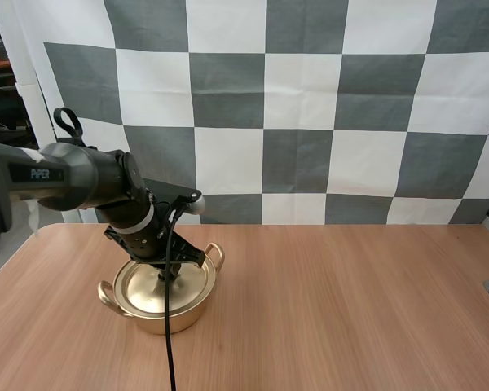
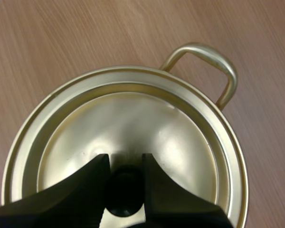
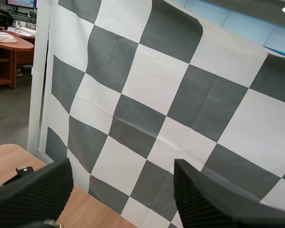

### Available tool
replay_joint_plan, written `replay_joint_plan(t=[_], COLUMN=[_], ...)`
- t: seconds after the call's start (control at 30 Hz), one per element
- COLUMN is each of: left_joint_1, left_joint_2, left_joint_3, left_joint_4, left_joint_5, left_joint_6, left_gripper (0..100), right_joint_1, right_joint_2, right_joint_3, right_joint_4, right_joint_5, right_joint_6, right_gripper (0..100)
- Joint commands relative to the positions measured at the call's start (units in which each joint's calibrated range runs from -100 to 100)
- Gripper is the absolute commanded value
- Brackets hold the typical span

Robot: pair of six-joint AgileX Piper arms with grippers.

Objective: Open the pot, put the car inside, and close it

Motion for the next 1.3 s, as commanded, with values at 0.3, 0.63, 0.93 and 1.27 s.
replay_joint_plan(t=[0.3, 0.63, 0.93, 1.27], left_joint_1=[-0.01, -0.01, -0.01, -0.01], left_joint_2=[1.7, 1.7, 1.7, 1.7], left_joint_3=[0.0, 0.0, -0.6, -2.7], left_joint_4=[0.7, 2.5, 2.6, 2.6], left_joint_5=[0.0, -3.9, -3.8, 0.5], left_joint_6=[-0.7, 1.2, 2.4, 3.6], left_gripper=[74, 100, 100, 100], right_joint_1=[-0.1, -0.1, -0.1, -0.1], right_joint_2=[0.0, 0.0, 0.0, 0.0], right_joint_3=[0.1, 0.1, 0.1, 0.1], right_joint_4=[-0.1, -0.1, 0.4, 0.4], right_joint_5=[0.0, 0.0, 0.0, 0.0], right_joint_6=[0.0, 0.0, 0.0, 0.0], right_gripper=[100, 100, 100, 100])
